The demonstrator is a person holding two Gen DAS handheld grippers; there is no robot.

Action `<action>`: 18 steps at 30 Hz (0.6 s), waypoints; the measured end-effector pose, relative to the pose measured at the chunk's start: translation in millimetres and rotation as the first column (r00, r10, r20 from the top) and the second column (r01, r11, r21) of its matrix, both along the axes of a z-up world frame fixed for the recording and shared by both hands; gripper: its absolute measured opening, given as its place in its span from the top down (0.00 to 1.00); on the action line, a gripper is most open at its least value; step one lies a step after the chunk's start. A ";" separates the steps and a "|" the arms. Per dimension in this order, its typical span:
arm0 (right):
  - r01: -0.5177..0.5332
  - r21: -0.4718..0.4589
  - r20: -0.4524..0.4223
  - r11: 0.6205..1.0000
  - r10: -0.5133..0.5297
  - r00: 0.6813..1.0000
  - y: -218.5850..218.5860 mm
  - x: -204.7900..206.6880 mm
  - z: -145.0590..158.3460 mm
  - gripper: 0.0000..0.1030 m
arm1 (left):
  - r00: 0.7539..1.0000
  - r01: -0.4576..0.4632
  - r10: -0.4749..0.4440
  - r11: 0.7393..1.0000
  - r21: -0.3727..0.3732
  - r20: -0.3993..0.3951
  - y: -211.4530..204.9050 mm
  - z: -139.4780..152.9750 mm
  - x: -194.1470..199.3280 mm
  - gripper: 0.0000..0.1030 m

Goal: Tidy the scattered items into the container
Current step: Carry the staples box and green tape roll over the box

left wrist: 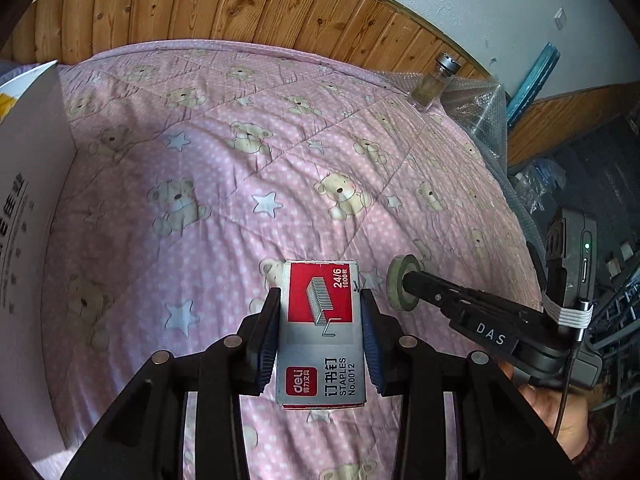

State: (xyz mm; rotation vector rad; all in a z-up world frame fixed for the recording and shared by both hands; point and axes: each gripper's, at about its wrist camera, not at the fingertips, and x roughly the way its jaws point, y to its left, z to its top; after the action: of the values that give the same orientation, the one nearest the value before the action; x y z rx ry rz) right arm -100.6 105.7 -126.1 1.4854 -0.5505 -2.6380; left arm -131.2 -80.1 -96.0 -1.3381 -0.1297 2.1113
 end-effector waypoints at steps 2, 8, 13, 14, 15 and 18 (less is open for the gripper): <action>-0.006 -0.007 -0.001 1.000 0.006 1.000 -8.8 12.3 1.9 0.86 | 1.000 -0.012 0.012 1.000 0.007 -0.004 -9.6 4.5 12.5 0.63; -0.039 -0.021 -0.012 0.999 0.039 0.999 -37.0 45.2 8.5 0.86 | 0.999 -0.033 0.034 0.998 0.047 -0.023 -36.7 22.0 38.5 0.63; -0.073 -0.017 -0.020 0.997 0.073 0.997 -58.3 63.9 16.4 0.86 | 0.998 -0.054 0.056 0.995 0.082 -0.033 -58.2 33.1 57.3 0.63; -0.080 -0.017 -0.023 0.997 0.080 0.997 -62.6 67.8 18.4 0.86 | 0.997 -0.060 0.064 0.994 0.089 -0.035 -62.8 35.3 60.4 0.63; -0.087 -0.015 -0.027 0.996 0.086 0.996 -66.3 70.5 20.4 0.86 | 0.996 -0.071 0.075 0.993 0.092 -0.038 -67.3 37.5 63.8 0.63; -0.106 -0.020 -0.037 0.994 0.105 0.994 -78.4 78.1 25.5 0.86 | 0.993 -0.097 0.104 0.990 0.105 -0.055 -82.3 46.7 72.9 0.63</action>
State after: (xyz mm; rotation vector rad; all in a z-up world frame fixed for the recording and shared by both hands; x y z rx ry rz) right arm -22.6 27.3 -100.6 1.4174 -0.4826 -2.5644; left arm -58.3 -162.4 -49.3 -1.2297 -0.2811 2.1959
